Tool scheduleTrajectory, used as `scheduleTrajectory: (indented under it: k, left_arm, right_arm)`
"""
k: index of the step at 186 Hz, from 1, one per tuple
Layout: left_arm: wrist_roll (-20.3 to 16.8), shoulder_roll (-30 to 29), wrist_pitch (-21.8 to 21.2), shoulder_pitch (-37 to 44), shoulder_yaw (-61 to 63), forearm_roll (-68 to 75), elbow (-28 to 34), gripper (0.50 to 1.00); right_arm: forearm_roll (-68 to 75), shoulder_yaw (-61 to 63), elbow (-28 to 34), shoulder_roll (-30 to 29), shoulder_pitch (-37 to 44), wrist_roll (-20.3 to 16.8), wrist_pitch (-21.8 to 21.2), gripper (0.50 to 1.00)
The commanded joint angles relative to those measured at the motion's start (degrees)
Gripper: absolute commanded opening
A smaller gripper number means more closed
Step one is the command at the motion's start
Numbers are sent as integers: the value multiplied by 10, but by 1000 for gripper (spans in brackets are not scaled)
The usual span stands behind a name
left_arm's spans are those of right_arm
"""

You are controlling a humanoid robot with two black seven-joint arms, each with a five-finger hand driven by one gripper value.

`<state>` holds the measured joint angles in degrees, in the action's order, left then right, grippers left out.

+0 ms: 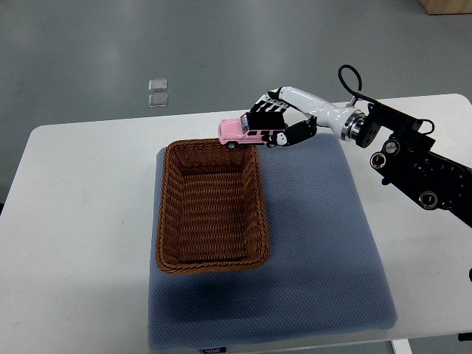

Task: Place pink car in brown basket
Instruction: 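Lift the pink car with the right hand and carry it over the basket, then open the right hand to release the car into the basket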

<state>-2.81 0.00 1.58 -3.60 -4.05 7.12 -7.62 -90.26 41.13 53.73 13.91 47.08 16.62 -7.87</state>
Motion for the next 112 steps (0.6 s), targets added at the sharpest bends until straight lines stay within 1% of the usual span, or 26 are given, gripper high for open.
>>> scheduleTrajectory:
  k: [1,53,70,93,105,106,107,108,109,110,111,112]
  left_arm:
    - [0,0,0,0,0,0,0,1000]
    - [0,0,0,0,0,0,0,1000]
    - [0,0,0,0,1,0,0,1000]
    - [0,0,0,0,2,0,0,1000]
    - [0,0,0,0,2,0,0,1000]
    - [0,0,0,0,2,0,0,1000]
    - [0,0,0,0,2,0,0,1000]
    - [0,0,0,0,2,0,0,1000]
    - [0,0,0,0,2,0,0,1000]
    - [0,0,0,0,2,0,0,1000]
    - [0,0,0,0,2,0,0,1000]
    - [0,0,0,0,2,0,0,1000]
  right_arm:
    - [-1,-37,1,-15,18,6,0,500]
    - [-2,-98,1,-59,28,8,0,500]
    - [-3,-113,1,-63,24,8,0,500]
    - [-4,-126,-6,-63,19,7,8,500]
    - [-3,-124,-9,-63,18,6,24,500]
    - [-3,-124,-9,-64,18,6,28,523]
    - [-3,-124,-9,-64,18,6,28,523]
    - [-2,-124,-9,-64,18,6,32,567]
    - [-2,-124,-9,-64,18,6,32,568]
    - [-2,-124,-9,-64,18,6,36,604]
    - [-2,-124,-9,-64,18,6,37,605]
    - [-2,-124,-9,-64,18,6,41,637]
